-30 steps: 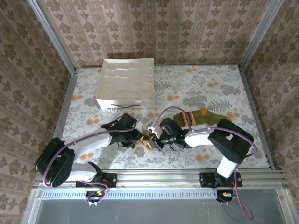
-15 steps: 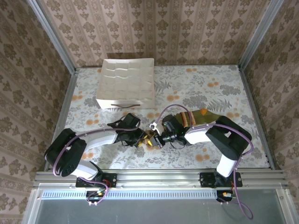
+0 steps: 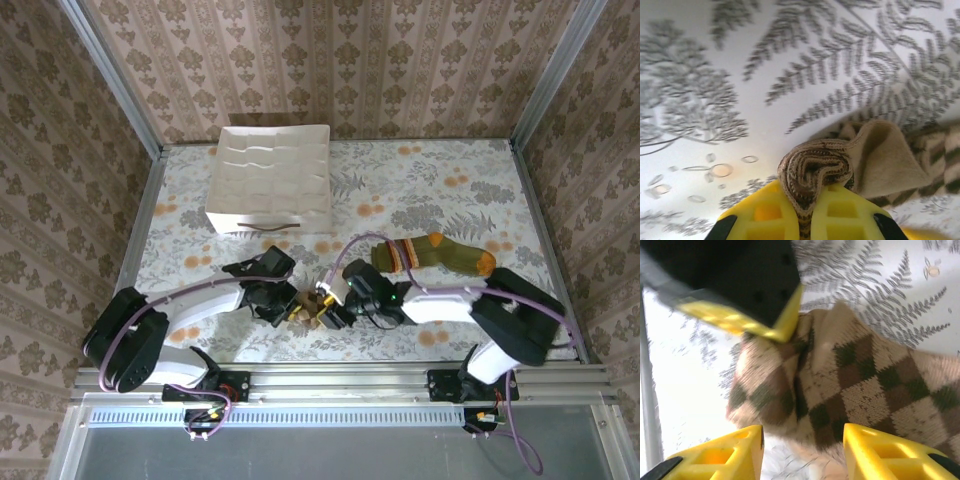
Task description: Roll the socks
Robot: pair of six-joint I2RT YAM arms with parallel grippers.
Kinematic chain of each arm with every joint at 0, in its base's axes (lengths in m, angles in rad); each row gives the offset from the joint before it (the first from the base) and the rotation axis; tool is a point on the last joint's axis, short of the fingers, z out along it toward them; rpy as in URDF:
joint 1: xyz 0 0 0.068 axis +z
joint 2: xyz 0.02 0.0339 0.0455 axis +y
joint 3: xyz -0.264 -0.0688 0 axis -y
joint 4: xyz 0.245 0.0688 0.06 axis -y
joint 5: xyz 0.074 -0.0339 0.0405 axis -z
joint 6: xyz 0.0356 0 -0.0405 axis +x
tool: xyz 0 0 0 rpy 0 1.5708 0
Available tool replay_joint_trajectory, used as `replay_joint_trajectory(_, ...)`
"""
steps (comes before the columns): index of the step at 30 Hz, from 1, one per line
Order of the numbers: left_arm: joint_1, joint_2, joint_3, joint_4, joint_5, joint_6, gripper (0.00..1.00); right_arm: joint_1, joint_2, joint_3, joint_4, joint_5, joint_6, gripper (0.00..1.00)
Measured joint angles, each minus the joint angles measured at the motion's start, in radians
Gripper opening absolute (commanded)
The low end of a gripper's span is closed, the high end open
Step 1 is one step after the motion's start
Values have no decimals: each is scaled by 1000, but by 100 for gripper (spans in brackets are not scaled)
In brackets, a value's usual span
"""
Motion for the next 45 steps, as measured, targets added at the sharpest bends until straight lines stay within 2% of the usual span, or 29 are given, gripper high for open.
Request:
replay_joint_trajectory(4,-6,23,31,-58,-5,0,0,162,-82,-5,-23,212,-48,49)
replay_joint_trajectory(9,-7,55,66,-92,-6,5,0,319,-18,23,-40,422,-94,51)
replay_joint_trajectory(14,-7,59,68,-95,-5,8,0,363,97,107,-40,537,-145,50)
replay_joint_trajectory(20,-7,59,68,-95,-5,11,0,367,188,161,-44,598,-174,44)
replay_joint_trajectory(22,-7,59,68,-95,-4,12,0,367,220,174,-50,625,-173,37)
replay_joint_trajectory(24,-7,58,68,-94,-4,15,0,367,246,183,-53,656,-167,18)
replay_joint_trajectory(25,-7,57,68,-93,-4,16,3,367,248,185,-53,664,-163,10)
replay_joint_trajectory(27,-5,47,66,-90,-11,19,18,369,248,189,-56,673,-156,0)
replay_joint_trajectory(30,2,15,48,-89,-20,21,41,365,244,190,-56,669,-136,0)
replay_joint_trajectory(33,21,-66,30,-114,-29,22,58,346,228,177,-52,630,-102,0)
replay_joint_trajectory(39,60,-182,29,-138,-42,31,63,286,179,98,16,501,-3,0)
replay_joint_trajectory(45,55,-189,29,-134,-43,55,57,227,141,1,148,384,126,0)
